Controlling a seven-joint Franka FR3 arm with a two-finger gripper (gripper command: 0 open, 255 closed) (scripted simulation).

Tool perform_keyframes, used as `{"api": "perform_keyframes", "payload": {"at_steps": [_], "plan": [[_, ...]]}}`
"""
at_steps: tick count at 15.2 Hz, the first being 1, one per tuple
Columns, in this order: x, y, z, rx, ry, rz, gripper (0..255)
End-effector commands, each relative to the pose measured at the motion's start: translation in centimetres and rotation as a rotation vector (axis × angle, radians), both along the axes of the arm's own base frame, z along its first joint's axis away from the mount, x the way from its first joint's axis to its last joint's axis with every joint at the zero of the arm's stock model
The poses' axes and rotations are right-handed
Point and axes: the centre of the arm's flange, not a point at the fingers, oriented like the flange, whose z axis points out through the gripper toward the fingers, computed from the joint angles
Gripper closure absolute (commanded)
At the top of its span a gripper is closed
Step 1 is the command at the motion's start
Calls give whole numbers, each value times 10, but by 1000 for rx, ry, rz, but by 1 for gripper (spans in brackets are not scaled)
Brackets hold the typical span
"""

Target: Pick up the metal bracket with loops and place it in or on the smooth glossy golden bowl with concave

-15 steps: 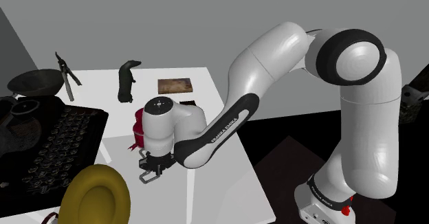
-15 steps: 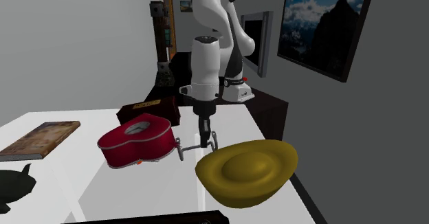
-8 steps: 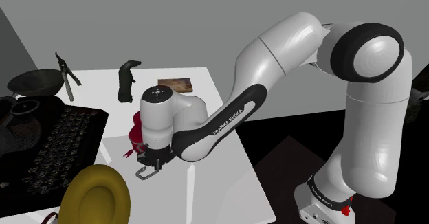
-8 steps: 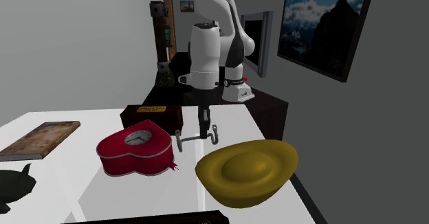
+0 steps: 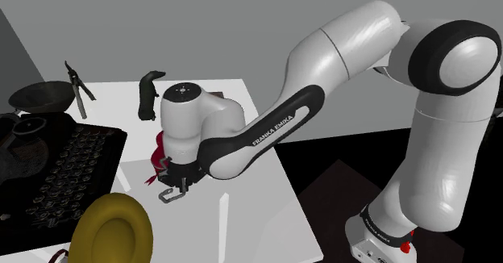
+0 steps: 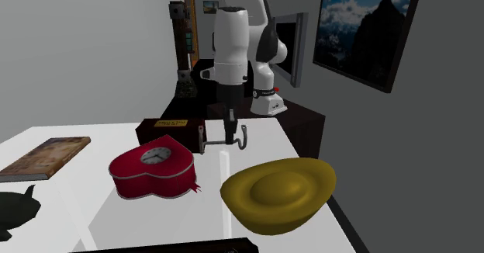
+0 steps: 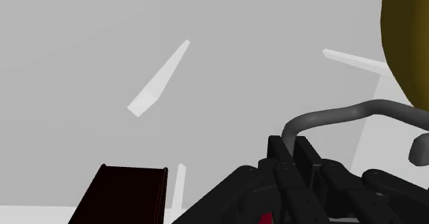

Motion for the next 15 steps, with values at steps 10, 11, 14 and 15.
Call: {"api": "perform_keyframes", "payload": {"at_steps": [10,11,14,15], "plan": [[0,0,58,0,0,0,255],[0,0,63,0,0,0,255],[0,0,76,0,0,0,255],[-4,13,74,0,0,0,255]]}}
